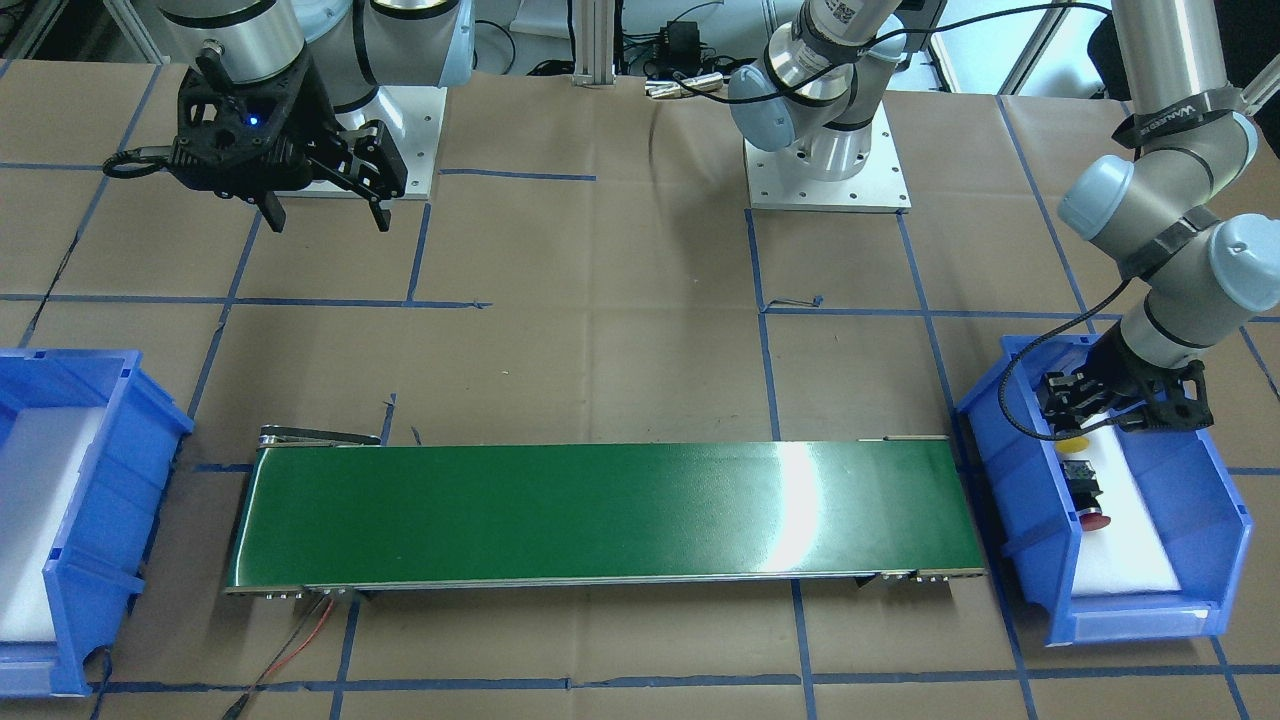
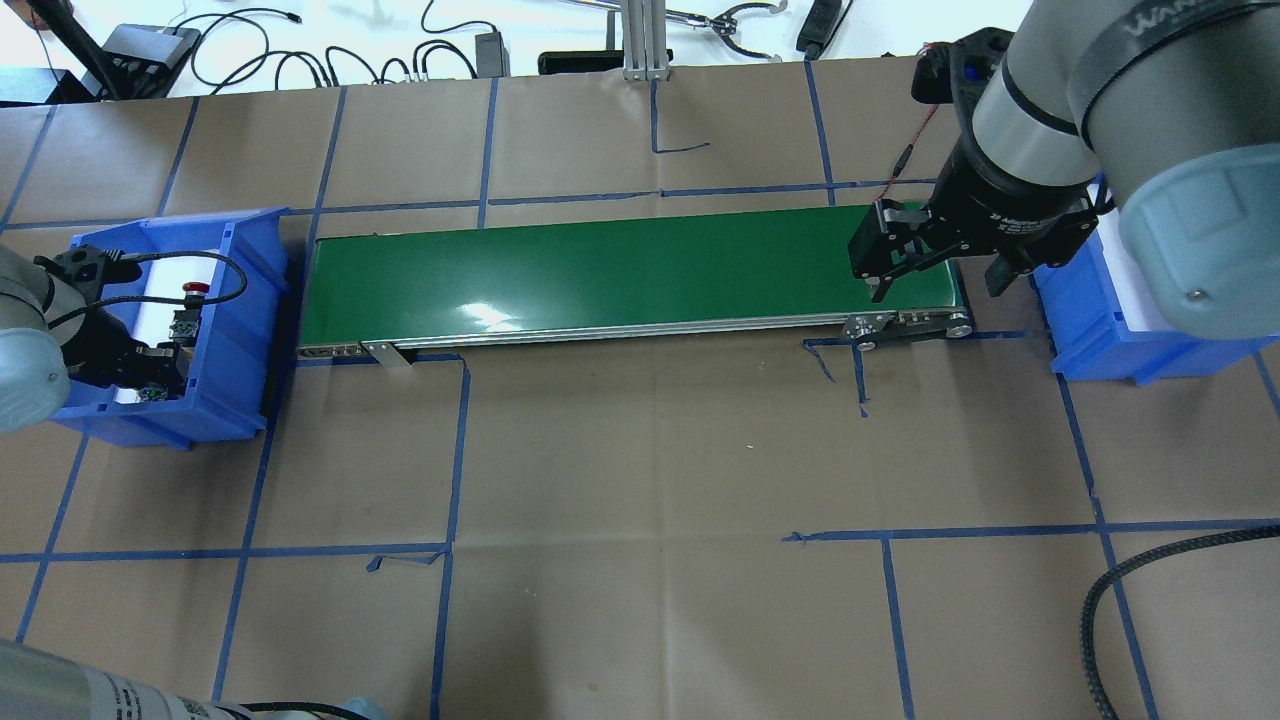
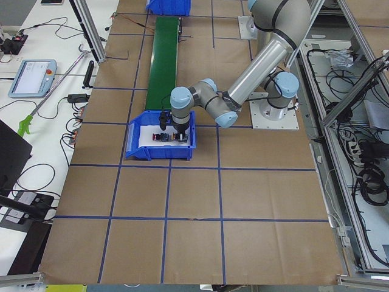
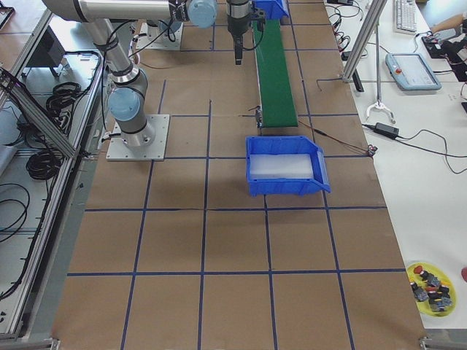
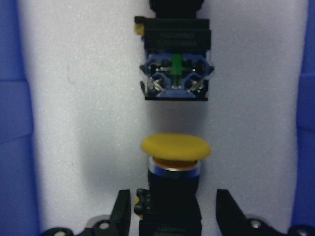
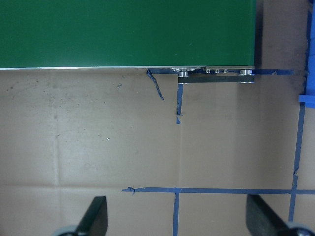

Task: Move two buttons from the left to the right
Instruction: 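Lift the yellow button and carry it onto the green conveyor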

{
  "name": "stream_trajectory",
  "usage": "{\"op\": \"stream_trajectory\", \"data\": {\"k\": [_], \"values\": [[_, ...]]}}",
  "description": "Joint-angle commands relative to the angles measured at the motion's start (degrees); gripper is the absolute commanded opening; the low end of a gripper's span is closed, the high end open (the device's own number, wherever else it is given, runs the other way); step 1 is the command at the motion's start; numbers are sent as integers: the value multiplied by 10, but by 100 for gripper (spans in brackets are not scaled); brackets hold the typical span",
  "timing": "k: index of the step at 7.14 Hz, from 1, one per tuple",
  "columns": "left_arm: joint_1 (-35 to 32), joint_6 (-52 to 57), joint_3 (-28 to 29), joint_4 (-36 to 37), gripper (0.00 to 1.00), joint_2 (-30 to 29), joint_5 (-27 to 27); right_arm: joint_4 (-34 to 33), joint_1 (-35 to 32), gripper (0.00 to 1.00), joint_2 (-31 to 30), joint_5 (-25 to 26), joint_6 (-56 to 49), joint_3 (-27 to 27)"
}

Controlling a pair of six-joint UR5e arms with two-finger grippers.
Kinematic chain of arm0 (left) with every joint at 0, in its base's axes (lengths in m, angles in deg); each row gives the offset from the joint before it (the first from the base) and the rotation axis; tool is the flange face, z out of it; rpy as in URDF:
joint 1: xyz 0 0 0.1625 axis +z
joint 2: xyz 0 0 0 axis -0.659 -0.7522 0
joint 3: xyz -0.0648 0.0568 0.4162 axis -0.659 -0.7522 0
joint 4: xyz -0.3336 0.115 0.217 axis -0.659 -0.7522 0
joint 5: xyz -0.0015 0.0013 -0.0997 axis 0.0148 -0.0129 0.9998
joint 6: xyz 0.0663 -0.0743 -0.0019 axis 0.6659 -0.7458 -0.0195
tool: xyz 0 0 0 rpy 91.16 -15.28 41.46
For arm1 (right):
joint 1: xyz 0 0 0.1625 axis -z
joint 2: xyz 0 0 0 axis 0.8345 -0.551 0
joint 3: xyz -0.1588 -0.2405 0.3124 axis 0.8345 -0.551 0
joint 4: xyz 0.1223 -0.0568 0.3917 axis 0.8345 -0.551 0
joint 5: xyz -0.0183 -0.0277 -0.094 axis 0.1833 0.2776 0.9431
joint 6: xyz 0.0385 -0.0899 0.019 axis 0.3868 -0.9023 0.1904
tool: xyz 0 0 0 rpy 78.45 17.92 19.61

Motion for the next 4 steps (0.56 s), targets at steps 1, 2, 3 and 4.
{"op": "stream_trajectory", "data": {"k": [1, 2, 3, 4], "values": [[-2, -1, 41, -31, 5, 19, 3, 0, 0, 100, 0, 0, 0, 0], [-2, -2, 71, -78, 5, 32, 3, 0, 0, 100, 0, 0, 0, 0], [-2, -3, 115, -144, 5, 47, 3, 0, 0, 100, -1, 0, 0, 0], [-3, -12, 157, -206, 5, 56, 3, 0, 0, 100, 0, 0, 0, 0]]}}
